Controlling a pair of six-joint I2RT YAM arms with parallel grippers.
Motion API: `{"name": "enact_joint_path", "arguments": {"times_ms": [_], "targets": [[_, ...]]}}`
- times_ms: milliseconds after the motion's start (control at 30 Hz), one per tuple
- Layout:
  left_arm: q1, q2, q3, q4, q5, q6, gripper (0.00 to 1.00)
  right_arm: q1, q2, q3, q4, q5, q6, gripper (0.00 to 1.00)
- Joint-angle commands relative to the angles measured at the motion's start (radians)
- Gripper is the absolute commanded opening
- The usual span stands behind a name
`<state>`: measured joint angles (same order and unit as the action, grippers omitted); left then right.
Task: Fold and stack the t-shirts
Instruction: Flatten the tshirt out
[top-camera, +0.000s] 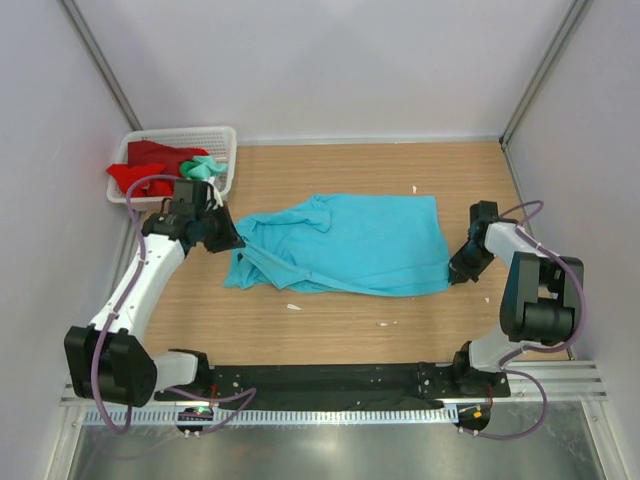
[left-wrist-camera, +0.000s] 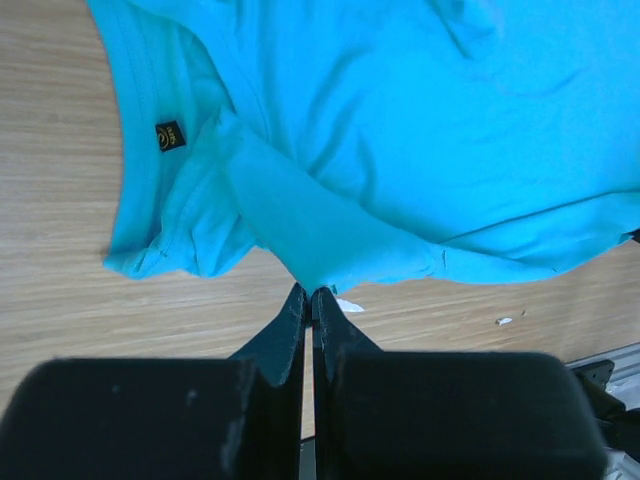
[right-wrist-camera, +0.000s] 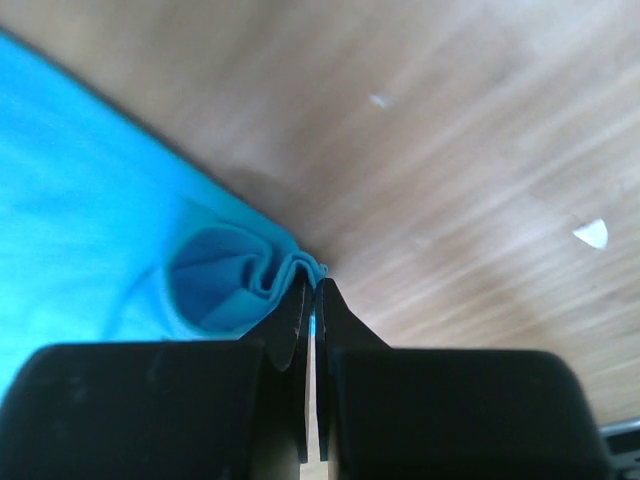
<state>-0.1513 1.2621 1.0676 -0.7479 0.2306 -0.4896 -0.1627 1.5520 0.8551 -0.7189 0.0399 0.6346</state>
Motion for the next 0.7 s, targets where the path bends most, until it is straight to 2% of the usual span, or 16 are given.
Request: {"name": "enact_joint_path", "arguments": {"times_ms": [0,200,333,400,467,667], "targets": [[-0.004,-0.059,0.087,0.111,0.001,-0.015,0.0,0.046,-0.012,0.157,0.036,0.067,0.011,0.01],[-0.004,-0.075,0.232,0.277,-0.007,0.005,0.0,0.094,-0.191,0.372,-0.066,0.094,0.01,0.01],[-0.005,-0.138,0.331,0.34,0.009,0.058,0.0,0.12,-0.407,0.381,-0.12,0.091,0.002,0.02],[-0.004,-0.191,0.37,0.338,0.01,0.094,0.0,0.146,-0.552,0.393,-0.126,0.104,-0.004,0.01],[-0.004,-0.226,0.454,0.292,0.019,0.118,0.0,0.149,-0.63,0.426,-0.137,0.123,-0.019,0.01],[-0.004,-0.259,0.731,0.183,0.042,0.197,0.0,0.161,-0.776,0.705,-0.25,0.106,-0.113,0.01]]}}
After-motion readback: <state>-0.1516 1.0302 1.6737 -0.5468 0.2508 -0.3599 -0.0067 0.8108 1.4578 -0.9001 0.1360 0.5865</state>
